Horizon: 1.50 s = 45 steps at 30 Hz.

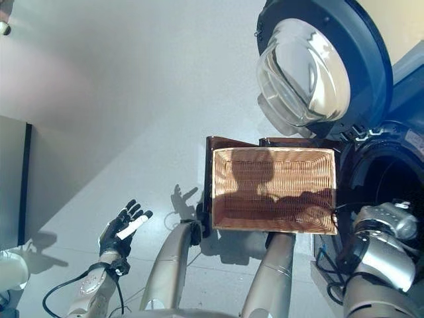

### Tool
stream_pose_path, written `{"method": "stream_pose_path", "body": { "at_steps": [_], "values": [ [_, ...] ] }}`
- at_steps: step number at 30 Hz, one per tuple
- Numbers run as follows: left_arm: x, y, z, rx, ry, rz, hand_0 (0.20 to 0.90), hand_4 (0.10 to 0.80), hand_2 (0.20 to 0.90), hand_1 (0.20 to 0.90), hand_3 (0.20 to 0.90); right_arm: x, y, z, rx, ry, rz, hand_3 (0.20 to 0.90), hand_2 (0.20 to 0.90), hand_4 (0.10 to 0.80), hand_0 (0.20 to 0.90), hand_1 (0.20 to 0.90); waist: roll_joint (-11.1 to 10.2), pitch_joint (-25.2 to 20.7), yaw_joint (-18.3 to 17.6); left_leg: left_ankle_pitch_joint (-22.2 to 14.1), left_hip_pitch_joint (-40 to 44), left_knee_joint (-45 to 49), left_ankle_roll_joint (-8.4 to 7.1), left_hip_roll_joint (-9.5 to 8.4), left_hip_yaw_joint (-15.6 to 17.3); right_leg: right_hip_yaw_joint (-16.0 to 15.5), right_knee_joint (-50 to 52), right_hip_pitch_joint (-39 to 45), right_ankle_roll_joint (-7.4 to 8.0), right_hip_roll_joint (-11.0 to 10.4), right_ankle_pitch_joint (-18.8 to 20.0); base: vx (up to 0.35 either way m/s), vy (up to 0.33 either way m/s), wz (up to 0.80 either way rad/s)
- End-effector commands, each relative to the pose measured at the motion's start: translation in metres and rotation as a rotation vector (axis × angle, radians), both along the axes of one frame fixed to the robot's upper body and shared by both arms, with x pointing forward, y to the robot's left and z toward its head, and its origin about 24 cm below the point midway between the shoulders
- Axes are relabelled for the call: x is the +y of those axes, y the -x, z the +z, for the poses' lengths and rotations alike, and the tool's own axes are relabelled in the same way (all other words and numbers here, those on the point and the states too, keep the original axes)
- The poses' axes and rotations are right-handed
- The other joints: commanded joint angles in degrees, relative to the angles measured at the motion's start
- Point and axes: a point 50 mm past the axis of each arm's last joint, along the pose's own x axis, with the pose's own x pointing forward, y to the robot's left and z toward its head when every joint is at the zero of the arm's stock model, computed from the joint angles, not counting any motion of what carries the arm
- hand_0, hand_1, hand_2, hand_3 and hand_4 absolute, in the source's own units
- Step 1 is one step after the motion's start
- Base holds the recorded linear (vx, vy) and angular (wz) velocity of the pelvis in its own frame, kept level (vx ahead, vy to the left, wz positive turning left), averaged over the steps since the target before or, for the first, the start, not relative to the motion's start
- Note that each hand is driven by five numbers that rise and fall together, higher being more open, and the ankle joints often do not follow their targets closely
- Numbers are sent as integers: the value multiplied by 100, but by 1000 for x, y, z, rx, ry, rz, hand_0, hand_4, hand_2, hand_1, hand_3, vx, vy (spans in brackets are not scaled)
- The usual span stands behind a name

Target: Pick up the clothes and place them into the washing machine

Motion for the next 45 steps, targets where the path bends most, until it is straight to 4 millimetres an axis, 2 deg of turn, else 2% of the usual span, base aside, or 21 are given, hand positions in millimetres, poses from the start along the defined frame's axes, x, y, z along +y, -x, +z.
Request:
{"method": "stream_pose_path", "body": {
  "at_steps": [1, 2, 3, 9, 15, 23, 25, 27, 28, 31, 34, 37, 40, 41, 43, 45],
  "values": [
    [19, 5, 7, -52, -24, 81, 900, 800, 900, 900, 900, -2, 7, -2, 59, 129, 42, 900, 900, 800, 900, 900, -113, -185, 59, 417, 283, -806, -253, 45, -37, -188, -631, 262, -334, 99, 747, 2, 0, -9],
    [20, 5, 7, -52, -25, 82, 900, 800, 900, 900, 900, -1, 7, -2, 59, 128, 43, 900, 900, 800, 900, 900, -118, -176, 52, 424, 301, -820, -252, 43, -39, -193, -645, 282, -334, 98, 753, 19, 7, -3],
    [20, 6, 6, -50, -14, 93, 900, 800, 900, 900, 900, 8, 4, -12, 81, 128, 92, 900, 900, 800, 900, 900, -164, -188, 38, 462, 400, -961, -256, 26, -25, -214, -826, 420, -319, 101, 810, 0, 0, 0],
    [23, 11, 3, -40, -11, 122, 900, 800, 900, 900, 900, 37, 2, -40, 139, 124, 227, 900, 900, 800, 900, 900, -322, -231, 34, 625, 951, -1473, -275, -45, -59, -363, -1507, 1093, -232, 55, 1057, 58, -9, 2],
    [27, 16, -3, -9, -22, 148, 900, 800, 900, 900, 900, 61, 7, -66, 208, 123, 368, 900, 900, 800, 900, 900, -505, -214, 5, 773, 1613, -1950, -315, -21, -96, -554, -2055, 1831, -165, 14, 1232, 82, -27, 0],
    [21, 21, -16, 44, -6, 155, 900, 800, 900, 900, 900, 92, 22, -100, 353, 113, 602, 900, 900, 800, 900, 900, -759, -265, 1, 1101, 2721, -2788, -396, 135, -97, -793, -2946, 2950, -85, 113, 1497, 98, -39, -3],
    [19, 21, -18, 55, 1, 155, 900, 800, 900, 900, 900, 100, 26, -108, 334, 94, 637, 900, 900, 800, 900, 900, -808, -284, -21, 1129, 2979, -2915, -416, 171, -84, -851, -3089, 3196, -70, 145, 1537, 117, -39, -12],
    [17, 21, -20, 59, 7, 156, 900, 800, 900, 900, 900, 103, 34, -115, 339, 85, 657, 900, 900, 800, 900, 900, -846, -338, -34, 1167, 3252, -3076, -443, 211, -84, -901, -3224, 3447, -53, 174, 1546, 152, -30, -12],
    [16, 22, -21, 67, 5, 155, 900, 800, 900, 900, 900, 104, 43, -122, 390, 87, 695, 900, 900, 800, 900, 900, -886, -411, -38, 1197, 3480, -3231, -474, 246, -76, -949, -3356, 3665, -32, 199, 1538, 172, -26, -6],
    [17, 25, -25, 87, -5, 156, 900, 800, 900, 900, 900, 105, 54, -129, 476, 88, 754, 900, 900, 800, 900, 900, -919, -473, -49, 1253, 3757, -3423, -503, 283, -50, -1009, -3497, 3928, -24, 236, 1547, 101, -18, 1],
    [20, 26, -28, 114, -40, 157, 900, 800, 900, 900, 900, 113, 59, -137, 623, 154, 945, 900, 900, 800, 900, 900, -987, -659, -47, 1328, 4139, -3693, -554, 363, 26, -1044, -3704, 4228, -6, 312, 1579, 140, -30, 0],
    [24, 32, -32, 147, -70, 174, 900, 800, 900, 900, 900, 119, 66, -142, 748, 206, 1065, 900, 900, 800, 900, 900, -1017, -839, -45, 1411, 4456, -3992, -594, 390, 114, -1082, -3885, 4457, 12, 380, 1609, 113, -13, -7],
    [23, 31, -33, 156, -92, 165, 900, 800, 900, 900, 900, 125, 66, -144, 974, 373, 1283, 900, 900, 800, 900, 900, -1032, -964, -32, 1501, 4696, -4240, -636, 394, 176, -1130, -3964, 4635, 31, 396, 1629, 84, -7, -9],
    [23, 32, -33, 157, -92, 166, 900, 800, 900, 900, 900, 125, 66, -144, 977, 374, 1284, 900, 900, 800, 900, 900, -1030, -961, -38, 1506, 4713, -4255, -637, 394, 176, -1132, -3969, 4648, 32, 397, 1628, 53, 4, -5],
    [22, 32, -32, 149, -114, 146, 900, 800, 900, 900, 900, 134, 62, -142, 1028, 527, 1416, 900, 900, 800, 900, 900, -1025, -1041, -63, 1504, 4833, -4300, -626, 397, 194, -1143, -3957, 4751, 38, 403, 1605, 75, -2, -4],
    [20, 32, -31, 146, -115, 142, 900, 800, 900, 900, 900, 136, 62, -141, 1033, 566, 1443, 900, 900, 800, 900, 900, -1022, -1053, -71, 1505, 4877, -4305, -622, 389, 184, -1144, -3955, 4792, 39, 413, 1596, 52, -2, 1]
  ]
}}
